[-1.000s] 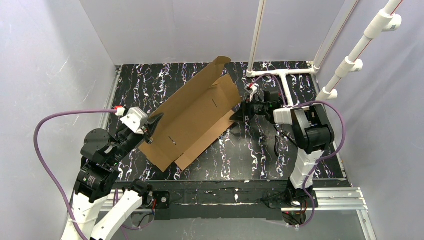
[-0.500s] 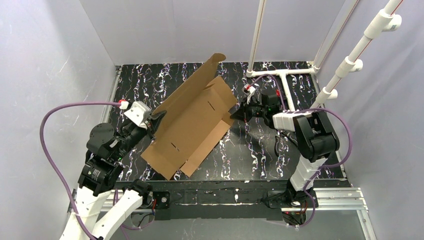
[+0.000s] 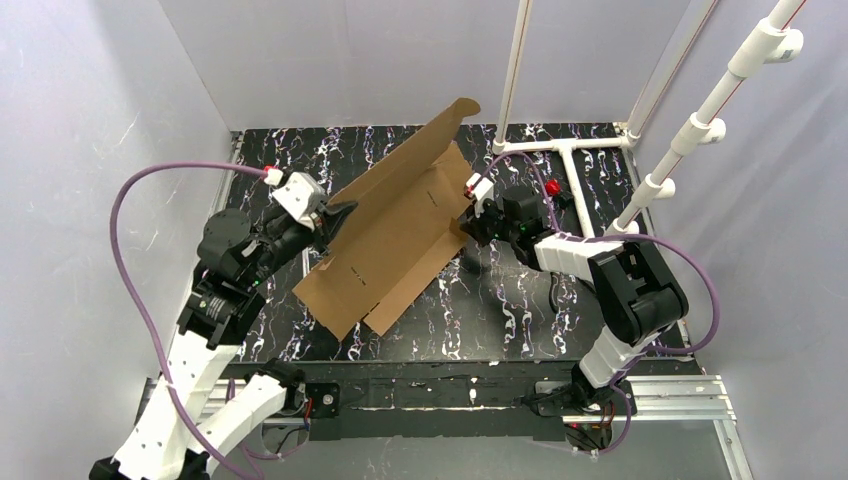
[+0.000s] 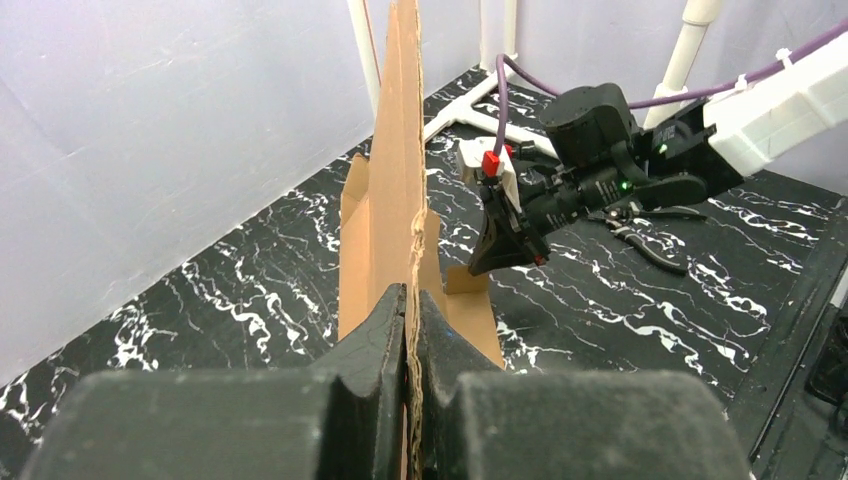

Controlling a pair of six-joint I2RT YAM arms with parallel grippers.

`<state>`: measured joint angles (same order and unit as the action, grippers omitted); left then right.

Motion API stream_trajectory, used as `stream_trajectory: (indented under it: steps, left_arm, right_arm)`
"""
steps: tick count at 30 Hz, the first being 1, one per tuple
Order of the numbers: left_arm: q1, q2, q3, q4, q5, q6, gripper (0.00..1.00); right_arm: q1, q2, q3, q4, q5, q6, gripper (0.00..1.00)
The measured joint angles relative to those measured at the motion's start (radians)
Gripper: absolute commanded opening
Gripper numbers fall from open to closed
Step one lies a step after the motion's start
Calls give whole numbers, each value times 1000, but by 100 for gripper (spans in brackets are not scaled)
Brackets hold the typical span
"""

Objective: Fold the paper box
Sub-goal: Fold the paper box at the center of the board.

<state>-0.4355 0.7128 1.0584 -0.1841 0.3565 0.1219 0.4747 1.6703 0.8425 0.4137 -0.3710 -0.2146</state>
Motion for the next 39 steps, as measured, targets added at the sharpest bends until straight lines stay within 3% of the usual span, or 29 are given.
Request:
stream_trajectory:
  steps: [8,16,24,29,39]
  left_arm:
    - [0,51,14,38,74,-39,0]
    - [0,-51,-38,12,107,-51,0]
    - [0,-82,-75,-3,127,-53,0]
    - [0,-95,-93,-5,127,-43,0]
    - [0,-112,-103,-24,127,3,0]
  right_arm:
    - [-6,-1,-151,201,31,-31,1]
    - [-16,-2,-166,200,-98,-30,23]
    - [-44,-58,-166,42,-217,-24,41]
    - [-113,-123,-141,-73,-310,-25,59]
    - [-227,-175,140,-479,-421,-247,95]
